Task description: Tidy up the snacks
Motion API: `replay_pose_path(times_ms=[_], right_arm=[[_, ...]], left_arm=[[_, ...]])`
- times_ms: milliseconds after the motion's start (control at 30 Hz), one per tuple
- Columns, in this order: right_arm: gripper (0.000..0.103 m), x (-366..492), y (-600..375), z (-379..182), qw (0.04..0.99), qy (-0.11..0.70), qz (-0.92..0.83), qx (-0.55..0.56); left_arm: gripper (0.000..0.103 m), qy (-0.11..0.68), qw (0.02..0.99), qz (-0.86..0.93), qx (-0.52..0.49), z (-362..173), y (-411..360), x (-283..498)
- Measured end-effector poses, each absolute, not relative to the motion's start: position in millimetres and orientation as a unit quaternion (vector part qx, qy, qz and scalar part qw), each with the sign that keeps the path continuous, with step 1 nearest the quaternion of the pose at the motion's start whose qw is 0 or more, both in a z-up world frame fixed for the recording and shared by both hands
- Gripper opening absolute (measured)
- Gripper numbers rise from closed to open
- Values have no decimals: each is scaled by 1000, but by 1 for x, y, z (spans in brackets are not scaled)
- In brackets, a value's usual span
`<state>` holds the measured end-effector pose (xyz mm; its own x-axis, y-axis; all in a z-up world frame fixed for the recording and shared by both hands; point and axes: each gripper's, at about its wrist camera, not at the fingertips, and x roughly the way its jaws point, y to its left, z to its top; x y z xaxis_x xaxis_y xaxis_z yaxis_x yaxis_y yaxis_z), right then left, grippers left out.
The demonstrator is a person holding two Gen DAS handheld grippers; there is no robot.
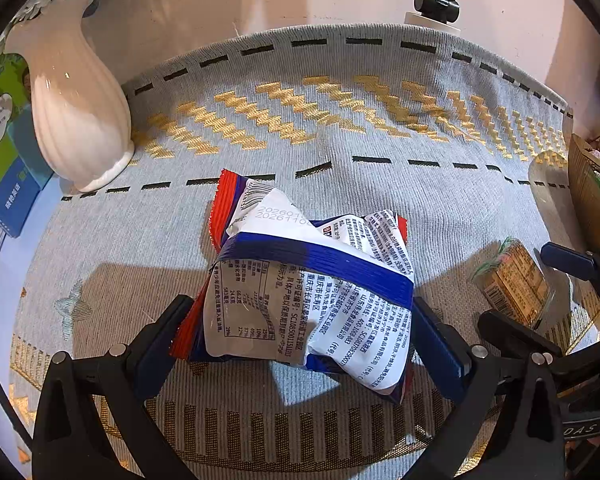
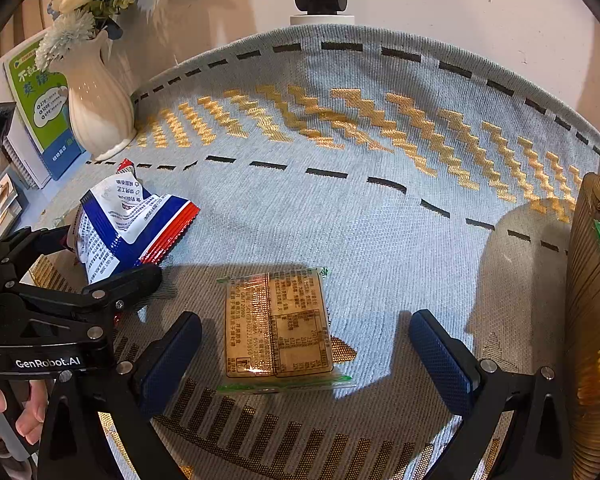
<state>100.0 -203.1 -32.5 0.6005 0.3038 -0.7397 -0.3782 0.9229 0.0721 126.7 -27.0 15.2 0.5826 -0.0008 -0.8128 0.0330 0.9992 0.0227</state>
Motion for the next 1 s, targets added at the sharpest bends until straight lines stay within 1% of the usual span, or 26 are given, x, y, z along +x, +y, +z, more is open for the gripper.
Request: replay_pose_path(times_ms=[133,167,233,267,400,433,467,500,533,633,867,1000], right_arm=[[103,102,-198,-34,893,403,194,-45],[100,117,-188,-31,892,402,202,-44],[73,115,-189,-26,897,389,205,-46],[44,114,-191,-23,899,382,206,-49],[43,117,-200,-20,894,382,232,-26],[43,123,-203,-12,893,383,236,-17],[43,125,-206,-12,891,383,242,-6],[43,125,-208,-12,890,384,246,4],[43,126,-211,-13,888,384,251,13],[43,128,-208,-10,888,384,253,19],[43,129,-217,-7,884,380,269,48],[43,121,-216,-1,891,357,275,44]], left_arm=[[103,457,889,-9,18,15,-27,127],[103,457,889,-9,18,15,-27,127],[103,457,889,-9,17,15,-27,127],[103,457,889,-9,18,15,-27,127],[102,456,890,-10,17,15,-25,125],[97,454,891,-10,16,15,-26,126],[89,447,894,-14,14,18,-26,123],[70,438,899,-20,11,21,-25,120],[65,434,901,-21,10,23,-22,115],[63,433,901,-24,2,24,-19,114],[62,416,908,-28,-36,26,-8,114],[62,396,916,-32,-62,30,-1,106]])
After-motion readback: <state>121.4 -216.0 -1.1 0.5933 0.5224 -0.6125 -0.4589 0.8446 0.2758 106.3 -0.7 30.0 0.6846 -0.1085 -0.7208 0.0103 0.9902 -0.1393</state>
